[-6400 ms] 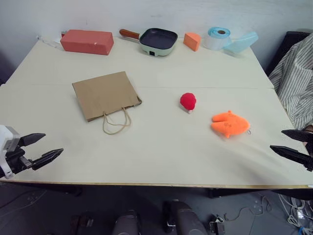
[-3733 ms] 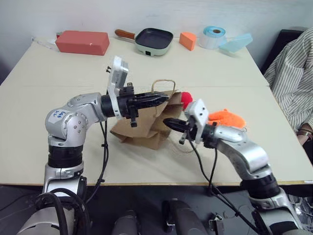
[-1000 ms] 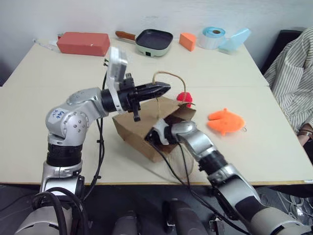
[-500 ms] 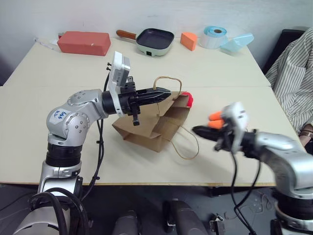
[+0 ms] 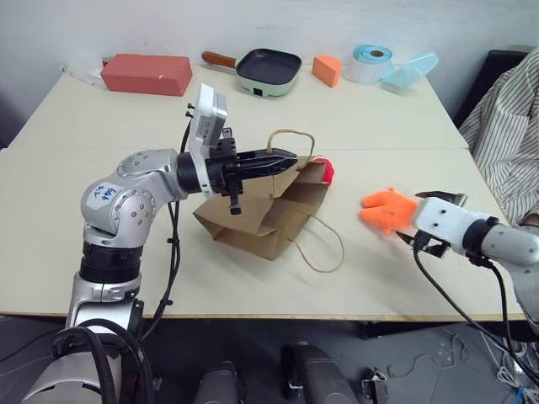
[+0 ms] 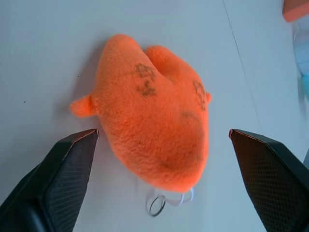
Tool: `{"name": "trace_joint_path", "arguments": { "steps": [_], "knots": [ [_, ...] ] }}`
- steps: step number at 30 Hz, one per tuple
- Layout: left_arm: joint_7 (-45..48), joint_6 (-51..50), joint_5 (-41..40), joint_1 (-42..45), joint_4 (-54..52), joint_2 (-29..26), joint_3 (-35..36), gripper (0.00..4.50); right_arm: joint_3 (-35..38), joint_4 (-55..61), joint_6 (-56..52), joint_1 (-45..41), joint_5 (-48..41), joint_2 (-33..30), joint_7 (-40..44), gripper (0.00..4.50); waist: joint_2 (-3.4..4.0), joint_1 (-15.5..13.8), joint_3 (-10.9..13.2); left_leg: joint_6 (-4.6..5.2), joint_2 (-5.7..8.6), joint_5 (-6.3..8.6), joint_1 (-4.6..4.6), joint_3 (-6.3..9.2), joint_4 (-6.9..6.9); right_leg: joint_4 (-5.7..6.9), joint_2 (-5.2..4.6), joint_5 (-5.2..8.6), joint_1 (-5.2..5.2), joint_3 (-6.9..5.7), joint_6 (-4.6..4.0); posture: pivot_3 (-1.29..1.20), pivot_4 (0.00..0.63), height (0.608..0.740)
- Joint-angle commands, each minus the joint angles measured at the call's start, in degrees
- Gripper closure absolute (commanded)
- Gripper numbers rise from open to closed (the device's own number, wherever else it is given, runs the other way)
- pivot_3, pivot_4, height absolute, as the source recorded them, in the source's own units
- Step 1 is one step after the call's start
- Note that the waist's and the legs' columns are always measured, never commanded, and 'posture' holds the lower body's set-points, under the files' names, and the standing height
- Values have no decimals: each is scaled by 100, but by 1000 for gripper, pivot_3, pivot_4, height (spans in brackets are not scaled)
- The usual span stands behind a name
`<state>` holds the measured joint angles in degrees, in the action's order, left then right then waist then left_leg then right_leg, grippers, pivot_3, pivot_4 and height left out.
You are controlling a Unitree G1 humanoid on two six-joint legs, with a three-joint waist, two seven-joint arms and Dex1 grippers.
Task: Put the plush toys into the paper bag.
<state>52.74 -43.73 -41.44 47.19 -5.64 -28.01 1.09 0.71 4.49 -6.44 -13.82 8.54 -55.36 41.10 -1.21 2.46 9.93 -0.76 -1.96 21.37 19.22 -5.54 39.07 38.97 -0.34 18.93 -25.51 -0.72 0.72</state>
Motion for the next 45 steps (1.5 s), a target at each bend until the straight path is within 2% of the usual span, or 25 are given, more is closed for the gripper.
{"name": "trace_joint_path", "arguments": {
  "steps": [1,2,4,11,14,15,17,18,21,24,28,32,34,37,38,41,45],
  "knots": [
    [22,67,-15,136,-73,-53,111,4500,-281,-554,500,-392,375,265,-362,488,0,0,0,0,0,0,0,0,-1,0,0,0,0,0,0,0,150,740],
    [19,79,0,134,-72,-61,113,4500,-386,-731,639,-466,491,269,-364,694,3,-4,2,0,-2,0,0,0,1,1,1,0,0,0,0,0,150,740],
    [15,94,18,134,-69,-67,116,4500,-463,-918,810,-529,599,247,-360,1396,7,-32,4,0,-2,0,1,0,2,1,-1,0,-1,0,0,0,150,740],
    [11,156,73,167,35,-70,171,4500,337,-216,311,-129,-375,253,92,3724,7,-83,4,0,-3,0,3,2,1,-1,0,0,-2,-3,0,0,150,740],
    [21,165,84,185,76,-61,180,4500,954,1066,-747,-29,-2283,530,764,4443,11,-59,6,0,-3,0,2,0,1,1,-1,0,-2,-2,0,0,150,740],
    [34,170,89,191,92,-60,177,4500,1097,1541,-1036,29,-2909,555,1018,4497,13,-54,8,0,-4,0,2,1,2,5,0,0,-2,-2,0,0,150,740],
    [53,180,99,200,113,-59,168,4500,1172,2096,-1332,144,-3413,479,1280,4497,14,-57,8,-2,-7,-1,0,5,2,7,3,0,-2,-4,0,0,150,740],
    [64,184,100,212,122,-54,160,4500,1007,2309,-1330,134,-3332,434,1312,4497,14,-69,8,-3,-9,-1,0,10,2,6,4,0,-1,-8,0,0,150,740],
    [79,192,106,291,172,-12,133,4500,308,2494,-1056,-161,-2724,512,1177,4497,11,-81,7,-3,-5,-1,1,13,4,1,0,0,4,-10,0,0,150,740],
    [34,186,93,363,180,60,147,4500,-551,2090,-321,-667,-1684,733,1008,4497,11,-66,7,0,1,0,2,11,7,2,-4,0,3,-6,0,0,150,740],
    [152,77,7,269,-40,17,98,4500,-1671,1085,350,-1797,-613,1609,742,4497,11,16,7,-2,-1,-2,0,8,8,10,-1,0,-2,-5,0,0,150,740],
    [179,173,132,217,39,-55,102,4500,-2387,-241,977,-2855,153,2512,514,4497,13,78,8,-3,-3,-4,1,8,12,17,-2,1,-7,-6,-3,0,150,740],
    [155,221,178,212,101,-83,144,4500,-2585,-912,1205,-3188,323,2940,395,4497,13,84,8,-2,-4,-5,1,10,13,18,-2,1,-7,-8,-3,0,150,740],
    [94,248,210,155,111,-151,239,4500,-2668,-1960,1276,-3521,128,3708,445,4497,11,113,6,-1,-4,-5,3,11,13,17,-4,1,-7,-10,-3,0,150,740],
    [73,248,218,109,81,-188,264,4500,-2641,-2212,1265,-3587,71,3881,497,3783,11,118,7,-1,-4,-5,3,11,13,21,-4,1,-7,-10,-3,0,150,740],
    [13,242,246,-93,-34,-326,334,4500,-2538,-2455,1240,-3665,-165,4133,806,2843,11,117,7,0,-5,-6,4,13,12,44,-7,1,-8,-13,-3,0,150,740],
    [-59,249,290,-509,-203,-606,474,4500,-2171,-1662,507,-3434,-907,4153,1253,1488,11,130,7,2,-5,-5,7,17,13,44,-9,1,-8,-15,-3,0,150,740]
  ]
}}
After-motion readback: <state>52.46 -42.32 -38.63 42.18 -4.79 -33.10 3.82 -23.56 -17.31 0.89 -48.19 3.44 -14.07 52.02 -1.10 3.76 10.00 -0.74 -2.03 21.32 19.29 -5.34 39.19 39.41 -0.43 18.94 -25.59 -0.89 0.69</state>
